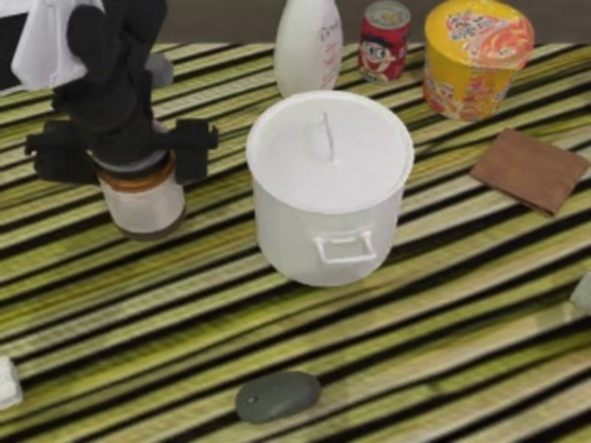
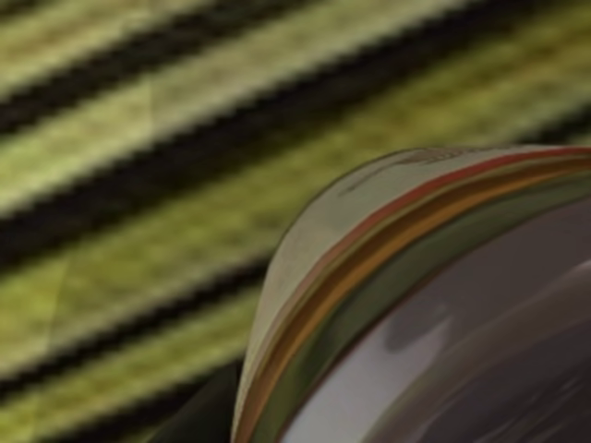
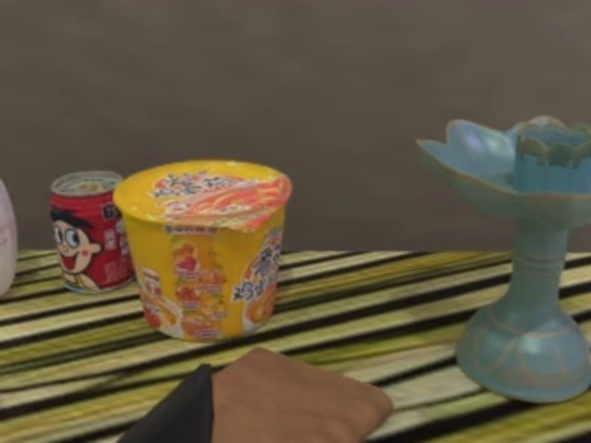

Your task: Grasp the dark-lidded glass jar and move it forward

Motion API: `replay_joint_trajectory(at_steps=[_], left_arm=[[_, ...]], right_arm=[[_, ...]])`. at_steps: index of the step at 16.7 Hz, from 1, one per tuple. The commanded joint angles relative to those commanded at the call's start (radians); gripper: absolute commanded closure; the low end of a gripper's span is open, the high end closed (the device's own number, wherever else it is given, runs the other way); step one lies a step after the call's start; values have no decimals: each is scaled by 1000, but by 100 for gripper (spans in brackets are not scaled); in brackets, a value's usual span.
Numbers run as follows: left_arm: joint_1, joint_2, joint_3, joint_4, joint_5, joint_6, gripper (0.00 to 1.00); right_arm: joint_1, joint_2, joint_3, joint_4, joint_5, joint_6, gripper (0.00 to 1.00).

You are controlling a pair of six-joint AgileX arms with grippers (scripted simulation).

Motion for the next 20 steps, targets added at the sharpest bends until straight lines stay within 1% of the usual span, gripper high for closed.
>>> replay_joint_trajectory(at_steps=[6,12,16,20], left_arm=[[2,3,-6,5,-1,-5,100],[6,83,-73,160,1,3,100],[7,91,-78,171,1,3,100],[7,91,-78,171,1,3,70]], right_arm=[[0,0,0,0,0,0,0],[0,0,0,0,0,0,0],[0,0,0,0,0,0,0],[0,0,0,0,0,0,0]])
